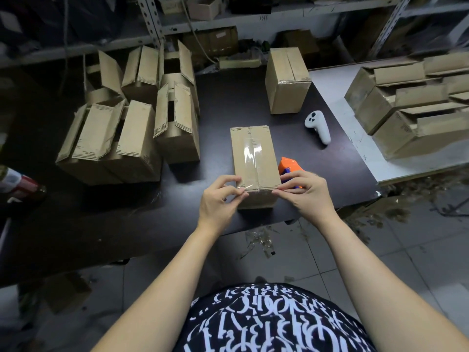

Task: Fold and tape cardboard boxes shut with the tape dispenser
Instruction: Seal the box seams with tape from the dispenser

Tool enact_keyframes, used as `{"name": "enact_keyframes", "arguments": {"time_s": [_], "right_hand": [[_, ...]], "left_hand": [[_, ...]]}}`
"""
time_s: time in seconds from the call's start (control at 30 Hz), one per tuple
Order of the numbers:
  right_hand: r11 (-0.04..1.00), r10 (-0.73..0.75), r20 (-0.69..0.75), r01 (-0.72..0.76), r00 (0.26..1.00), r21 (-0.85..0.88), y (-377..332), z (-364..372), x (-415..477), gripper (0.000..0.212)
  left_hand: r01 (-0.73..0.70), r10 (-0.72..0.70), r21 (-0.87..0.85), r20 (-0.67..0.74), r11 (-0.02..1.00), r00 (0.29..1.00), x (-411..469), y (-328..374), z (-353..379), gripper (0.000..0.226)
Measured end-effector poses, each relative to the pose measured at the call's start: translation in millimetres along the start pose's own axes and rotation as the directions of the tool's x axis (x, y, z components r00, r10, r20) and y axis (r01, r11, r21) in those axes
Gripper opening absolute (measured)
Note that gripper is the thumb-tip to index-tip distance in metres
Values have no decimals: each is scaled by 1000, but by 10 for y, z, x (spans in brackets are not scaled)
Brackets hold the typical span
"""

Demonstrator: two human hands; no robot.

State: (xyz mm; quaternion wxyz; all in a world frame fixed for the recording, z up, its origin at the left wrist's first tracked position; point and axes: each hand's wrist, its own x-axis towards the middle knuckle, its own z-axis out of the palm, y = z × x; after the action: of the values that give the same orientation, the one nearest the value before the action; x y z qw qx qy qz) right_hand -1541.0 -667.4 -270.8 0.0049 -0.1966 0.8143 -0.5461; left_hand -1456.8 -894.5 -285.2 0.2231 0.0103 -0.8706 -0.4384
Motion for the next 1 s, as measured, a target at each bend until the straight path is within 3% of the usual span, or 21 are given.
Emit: {"name": "enact_keyframes", "arguments": {"time_s": [0.2,0.33,0.43,0.6,0.77,1.0], "right_hand": [[991,-106,36,108,994,-79,20,-40,38,15],[982,-145,-53,137,988,-132,27,75,-29,26],[988,-107,-115,92,988,-125,33,136,-44,32],[997,-56,-69,51,996,-66,12,104,-16,33],[988,-48,-61,39,997,-147,-59,138,-8,39],[998,53,-95,-54,994,-10,21,62,-1,27]], "left_hand": [[-70,67,85,32,994,997,38,1,-16,18],[-5,6,135,-4,991,1000,51,65,33,35],[44,-39,139,-38,989,999,88,107,85,36],[31,-32,169,7,985,999,104,133,35,30],[22,-22,273,-3,962,1000,113,235,60,37],[-2,3,163,-7,987,1000,127,167,82,25]]}}
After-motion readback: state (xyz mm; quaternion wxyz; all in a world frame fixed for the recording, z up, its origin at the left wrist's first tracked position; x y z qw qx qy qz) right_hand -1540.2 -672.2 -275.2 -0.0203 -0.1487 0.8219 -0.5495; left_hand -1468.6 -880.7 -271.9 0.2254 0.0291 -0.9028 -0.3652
